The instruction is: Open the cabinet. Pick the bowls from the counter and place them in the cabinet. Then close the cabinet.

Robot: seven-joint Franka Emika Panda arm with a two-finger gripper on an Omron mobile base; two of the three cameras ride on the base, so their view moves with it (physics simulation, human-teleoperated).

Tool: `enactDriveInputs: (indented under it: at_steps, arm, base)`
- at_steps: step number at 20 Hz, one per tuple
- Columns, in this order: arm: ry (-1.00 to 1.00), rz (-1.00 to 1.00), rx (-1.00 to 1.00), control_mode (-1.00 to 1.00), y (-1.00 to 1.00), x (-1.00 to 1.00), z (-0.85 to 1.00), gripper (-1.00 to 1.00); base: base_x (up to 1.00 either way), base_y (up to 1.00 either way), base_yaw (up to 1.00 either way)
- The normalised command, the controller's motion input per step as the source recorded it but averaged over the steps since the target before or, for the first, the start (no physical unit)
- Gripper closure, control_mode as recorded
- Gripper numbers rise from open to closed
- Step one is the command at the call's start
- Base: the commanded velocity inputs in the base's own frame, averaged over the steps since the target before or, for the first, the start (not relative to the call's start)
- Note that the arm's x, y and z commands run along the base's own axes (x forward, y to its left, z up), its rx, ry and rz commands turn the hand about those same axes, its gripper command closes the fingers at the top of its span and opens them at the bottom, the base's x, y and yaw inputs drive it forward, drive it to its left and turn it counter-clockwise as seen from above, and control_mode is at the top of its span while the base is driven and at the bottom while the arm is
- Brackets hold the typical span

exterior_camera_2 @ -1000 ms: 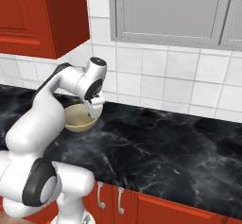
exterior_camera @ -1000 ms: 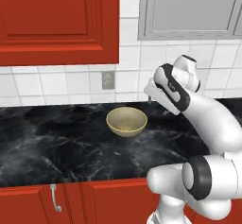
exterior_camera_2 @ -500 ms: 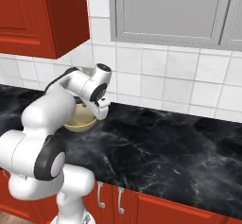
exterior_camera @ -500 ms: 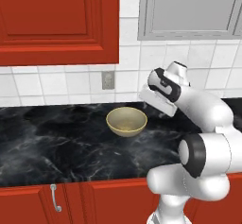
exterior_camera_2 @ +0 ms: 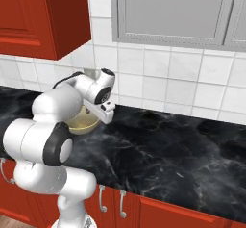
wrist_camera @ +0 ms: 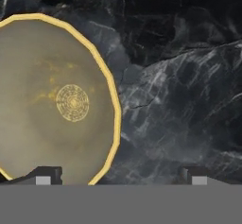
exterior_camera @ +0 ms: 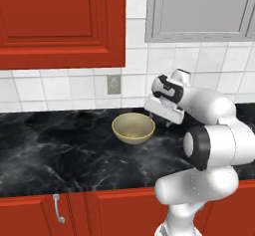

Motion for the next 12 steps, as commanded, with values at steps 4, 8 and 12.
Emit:
enactDriveInputs:
  at_steps: [4, 8, 12]
  arm:
    - [-0.14, 0.08, 0.00, -1.00, 0.00, 0.11, -0.30, -1.00]
    - [-0.12, 0.04, 0.00, -1.00, 0.00, 0.11, -0.16, -1.00]
    - [-0.05, 0.00, 0.00, -1.00, 0.00, 0.20, -0.18, -1.00]
  base:
    - [0.00, 0.00, 0.00]
    - [0.00, 0.00, 0.00]
    - [0.00, 0.00, 0.00]
